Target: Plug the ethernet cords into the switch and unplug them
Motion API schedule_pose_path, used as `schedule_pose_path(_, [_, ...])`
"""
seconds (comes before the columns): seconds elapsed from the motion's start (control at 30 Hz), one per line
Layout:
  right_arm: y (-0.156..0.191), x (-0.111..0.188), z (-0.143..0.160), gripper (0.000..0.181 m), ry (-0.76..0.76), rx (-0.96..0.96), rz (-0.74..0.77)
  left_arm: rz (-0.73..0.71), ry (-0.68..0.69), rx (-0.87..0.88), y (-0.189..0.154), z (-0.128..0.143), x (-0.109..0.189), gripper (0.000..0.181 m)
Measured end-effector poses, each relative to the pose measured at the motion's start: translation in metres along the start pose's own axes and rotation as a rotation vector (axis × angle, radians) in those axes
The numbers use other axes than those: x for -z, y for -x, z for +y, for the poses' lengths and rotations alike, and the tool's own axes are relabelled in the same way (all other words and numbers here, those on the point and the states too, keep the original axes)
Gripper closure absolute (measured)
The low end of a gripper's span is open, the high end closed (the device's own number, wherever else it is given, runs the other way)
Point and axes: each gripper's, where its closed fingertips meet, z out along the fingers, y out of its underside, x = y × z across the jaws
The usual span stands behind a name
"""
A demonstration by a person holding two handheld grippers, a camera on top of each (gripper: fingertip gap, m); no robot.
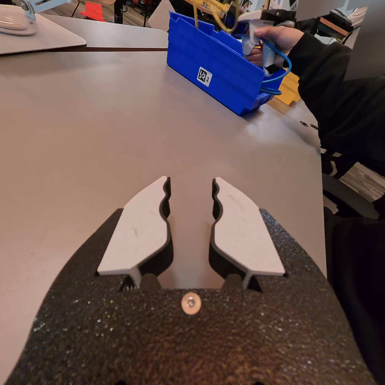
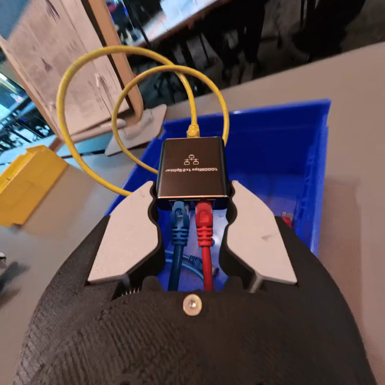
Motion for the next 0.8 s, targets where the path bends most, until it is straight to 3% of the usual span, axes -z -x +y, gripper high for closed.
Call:
schedule_pose_path(0.17, [0.006, -0.017, 0.026, 0.110, 0.161, -0.082, 0.016, -0.007, 0.009, -0.016, -0.001, 0.001, -0.001, 0.145])
schedule_pose_path(0.27, [0.014, -0.013, 0.019, 0.092, 0.182, 0.097, 0.038, -0.001, 0.025, -0.020, -0.002, 0.003, -0.003, 0.145])
schedule_pose_path(0.33, [0.012, -0.003, 0.008, 0.089, 0.179, 0.259, 0.123, -0.002, 0.034, -0.028, -0.003, 0.004, -0.004, 0.145])
schedule_pose_path(0.47, [0.024, 0.036, 0.001, 0.089, 0.251, 0.475, 0.233, -0.018, 0.043, -0.055, -0.005, 0.004, -0.007, 0.145])
schedule_pose_path(0.6, [0.063, 0.090, 0.022, 0.097, 0.199, 0.589, 0.194, -0.027, 0.024, -0.114, -0.019, -0.002, -0.023, 0.142])
schedule_pose_path(0.7, [0.065, 0.129, 0.029, 0.086, 0.043, 0.614, 0.345, -0.074, 0.007, -0.188, -0.036, -0.016, -0.052, 0.130])
schedule_pose_path(0.8, [0.070, 0.147, 0.058, 0.088, 0.010, 0.538, 0.352, -0.087, -0.010, -0.253, -0.065, -0.037, -0.101, 0.115])
